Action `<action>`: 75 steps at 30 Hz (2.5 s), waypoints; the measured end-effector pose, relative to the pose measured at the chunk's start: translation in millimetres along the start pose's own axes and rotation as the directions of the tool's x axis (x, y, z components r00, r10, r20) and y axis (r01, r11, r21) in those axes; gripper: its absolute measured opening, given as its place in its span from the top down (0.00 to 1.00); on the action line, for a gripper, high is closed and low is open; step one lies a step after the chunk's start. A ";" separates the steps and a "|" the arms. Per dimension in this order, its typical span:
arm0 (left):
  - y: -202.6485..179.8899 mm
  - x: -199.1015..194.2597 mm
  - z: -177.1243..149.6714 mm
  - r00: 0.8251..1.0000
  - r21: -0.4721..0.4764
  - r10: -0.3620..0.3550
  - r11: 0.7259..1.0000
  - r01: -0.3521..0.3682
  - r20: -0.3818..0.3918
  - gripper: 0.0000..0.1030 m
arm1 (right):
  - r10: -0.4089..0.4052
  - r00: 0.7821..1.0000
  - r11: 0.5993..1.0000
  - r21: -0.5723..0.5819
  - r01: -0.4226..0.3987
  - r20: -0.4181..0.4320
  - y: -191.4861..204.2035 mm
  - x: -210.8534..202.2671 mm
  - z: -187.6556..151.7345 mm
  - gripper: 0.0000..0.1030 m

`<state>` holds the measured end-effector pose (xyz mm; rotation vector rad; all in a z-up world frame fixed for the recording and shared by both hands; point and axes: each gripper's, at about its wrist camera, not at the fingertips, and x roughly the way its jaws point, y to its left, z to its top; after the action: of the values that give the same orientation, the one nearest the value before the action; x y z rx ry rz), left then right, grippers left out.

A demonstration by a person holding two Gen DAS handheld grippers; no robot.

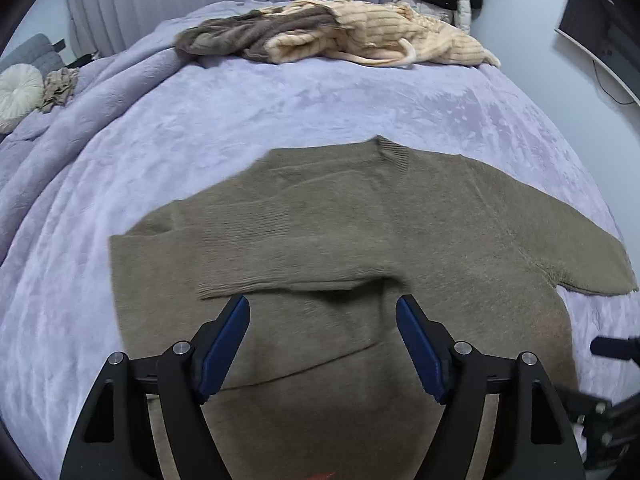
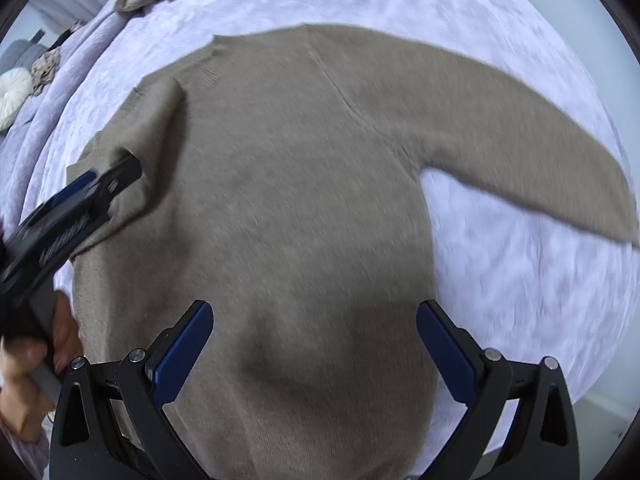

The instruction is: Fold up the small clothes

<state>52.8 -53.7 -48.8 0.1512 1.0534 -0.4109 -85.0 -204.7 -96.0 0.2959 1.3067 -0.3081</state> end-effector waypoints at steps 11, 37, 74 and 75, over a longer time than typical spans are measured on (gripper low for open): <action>192.6 71.5 -1.7 0.969 -0.494 -0.123 0.869 0.000 -0.217 0.26 | -0.068 0.956 0.752 -0.615 0.237 0.286 200.1 37.9 71.6 0.03; 175.0 89.8 26.7 0.972 -0.377 -0.130 0.925 0.047 -0.198 0.91 | 0.551 0.810 0.696 0.425 -0.579 0.201 -33.3 70.3 52.1 0.48; 151.0 60.5 -24.0 0.965 -0.260 -0.046 0.965 -0.023 -0.258 0.91 | 0.437 0.874 0.713 0.511 -0.480 0.211 5.4 72.8 33.5 0.51; 148.6 61.5 -26.8 0.967 -0.261 -0.034 0.965 -0.034 -0.251 0.91 | 0.433 0.873 0.688 0.543 -0.482 0.225 -6.3 75.3 37.9 0.51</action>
<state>116.5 74.9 -126.2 -0.0361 1.3502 -0.2508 -36.1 -229.1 -160.5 1.1173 0.9818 -0.2826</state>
